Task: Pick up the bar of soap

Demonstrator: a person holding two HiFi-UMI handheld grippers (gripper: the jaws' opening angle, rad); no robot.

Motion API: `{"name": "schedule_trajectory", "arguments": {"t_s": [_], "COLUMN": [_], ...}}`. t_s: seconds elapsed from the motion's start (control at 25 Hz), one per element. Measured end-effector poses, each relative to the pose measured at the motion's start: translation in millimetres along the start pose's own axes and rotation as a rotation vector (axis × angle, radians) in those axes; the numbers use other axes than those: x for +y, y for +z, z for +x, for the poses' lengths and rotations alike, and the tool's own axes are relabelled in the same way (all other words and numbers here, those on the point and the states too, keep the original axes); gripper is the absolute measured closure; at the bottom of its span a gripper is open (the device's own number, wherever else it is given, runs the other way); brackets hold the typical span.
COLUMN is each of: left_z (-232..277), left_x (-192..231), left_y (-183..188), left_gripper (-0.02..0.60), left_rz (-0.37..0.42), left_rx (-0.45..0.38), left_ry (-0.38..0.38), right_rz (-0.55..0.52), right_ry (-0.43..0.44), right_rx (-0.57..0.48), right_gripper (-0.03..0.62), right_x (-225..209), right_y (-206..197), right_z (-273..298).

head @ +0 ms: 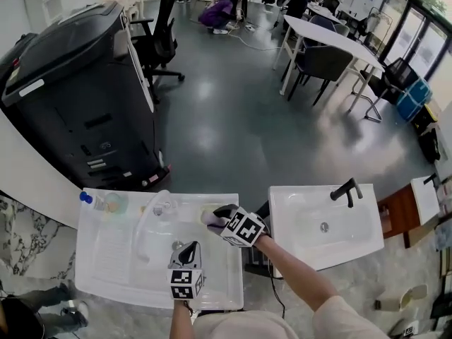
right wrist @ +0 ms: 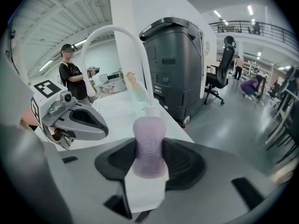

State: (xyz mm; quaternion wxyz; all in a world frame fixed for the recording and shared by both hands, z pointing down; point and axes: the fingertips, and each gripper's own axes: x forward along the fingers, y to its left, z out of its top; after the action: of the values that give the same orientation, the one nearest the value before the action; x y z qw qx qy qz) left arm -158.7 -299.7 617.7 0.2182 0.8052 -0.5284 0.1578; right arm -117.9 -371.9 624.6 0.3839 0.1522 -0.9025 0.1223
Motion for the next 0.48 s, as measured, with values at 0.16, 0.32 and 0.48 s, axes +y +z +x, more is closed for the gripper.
{"name": "schedule_trajectory", "arguments": {"t_s": [0.16, 0.32, 0.48], "left_z": [-6, -14, -18], "left_x": [-8, -15, -25], "left_y": [7, 14, 16], "left_gripper": [0.575, 0.575, 0.575], "left_rz": [0.016, -0.036, -0.025], "left_rx": [-0.033, -0.07, -0.085], "left_ry": [0.02, 0.044, 0.063], "right_rz": [-0.014, 0.07, 0.163], "right_ry": [-0.022, -0.024, -0.046], "right_rx": [-0.062, -0.144, -0.214], "right_gripper": [0.41, 0.41, 0.41], "right_x": [15, 29, 51], "right_y": [1, -7, -22], "right_z": [-19, -34, -52]}}
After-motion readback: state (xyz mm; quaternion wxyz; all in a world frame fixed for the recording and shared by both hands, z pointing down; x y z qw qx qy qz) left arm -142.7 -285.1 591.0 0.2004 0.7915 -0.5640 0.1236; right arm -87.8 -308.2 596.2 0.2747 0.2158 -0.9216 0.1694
